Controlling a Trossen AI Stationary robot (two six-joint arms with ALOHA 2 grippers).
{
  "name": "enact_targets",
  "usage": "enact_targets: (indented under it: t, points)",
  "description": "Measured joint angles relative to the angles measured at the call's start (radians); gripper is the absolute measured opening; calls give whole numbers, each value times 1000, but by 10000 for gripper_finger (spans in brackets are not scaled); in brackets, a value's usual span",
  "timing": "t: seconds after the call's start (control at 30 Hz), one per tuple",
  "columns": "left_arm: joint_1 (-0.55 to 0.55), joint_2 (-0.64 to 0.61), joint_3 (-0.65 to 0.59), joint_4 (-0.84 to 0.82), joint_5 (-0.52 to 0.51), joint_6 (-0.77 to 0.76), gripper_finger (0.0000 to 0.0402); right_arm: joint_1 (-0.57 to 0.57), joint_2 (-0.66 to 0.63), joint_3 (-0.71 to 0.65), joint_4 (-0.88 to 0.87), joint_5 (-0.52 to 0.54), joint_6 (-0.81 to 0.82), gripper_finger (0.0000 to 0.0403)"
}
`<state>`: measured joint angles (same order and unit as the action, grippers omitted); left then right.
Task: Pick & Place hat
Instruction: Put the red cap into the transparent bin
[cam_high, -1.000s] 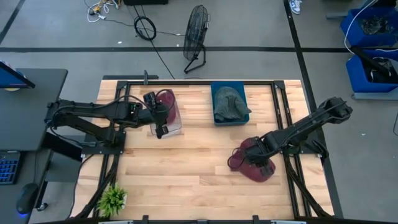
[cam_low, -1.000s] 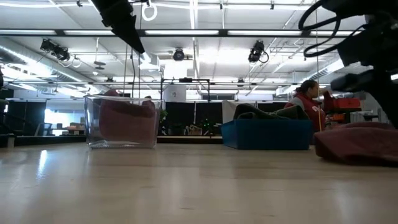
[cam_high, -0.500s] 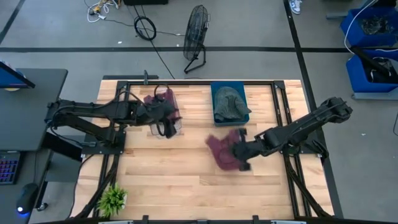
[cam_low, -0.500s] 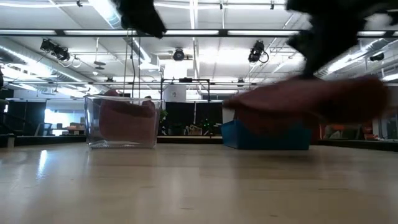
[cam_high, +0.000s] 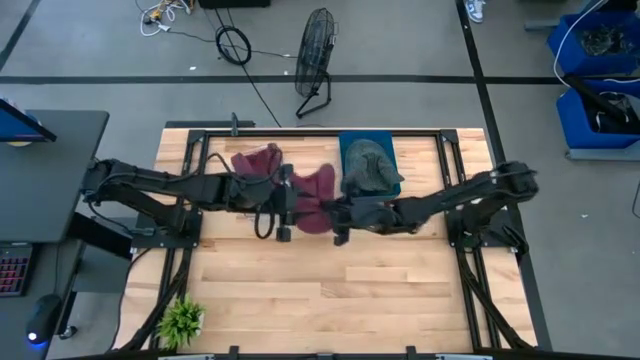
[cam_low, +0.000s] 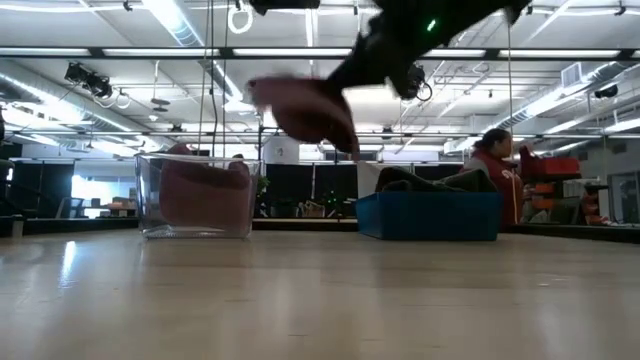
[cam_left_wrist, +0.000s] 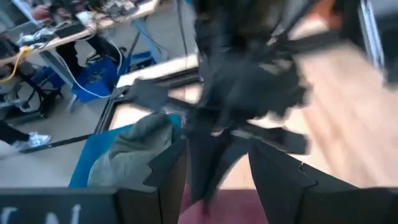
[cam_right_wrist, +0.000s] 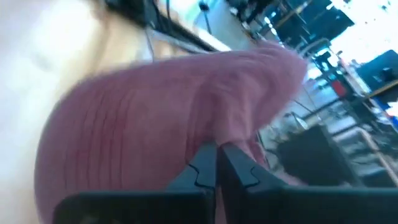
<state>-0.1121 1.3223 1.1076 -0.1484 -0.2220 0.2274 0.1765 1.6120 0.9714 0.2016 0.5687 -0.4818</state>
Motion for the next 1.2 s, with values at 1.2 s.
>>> enact_targets:
  t: [1.2]
  points:
    - [86, 184, 0, -274, -132, 11, 59, -56, 77, 0, 107, -69, -85, 5]
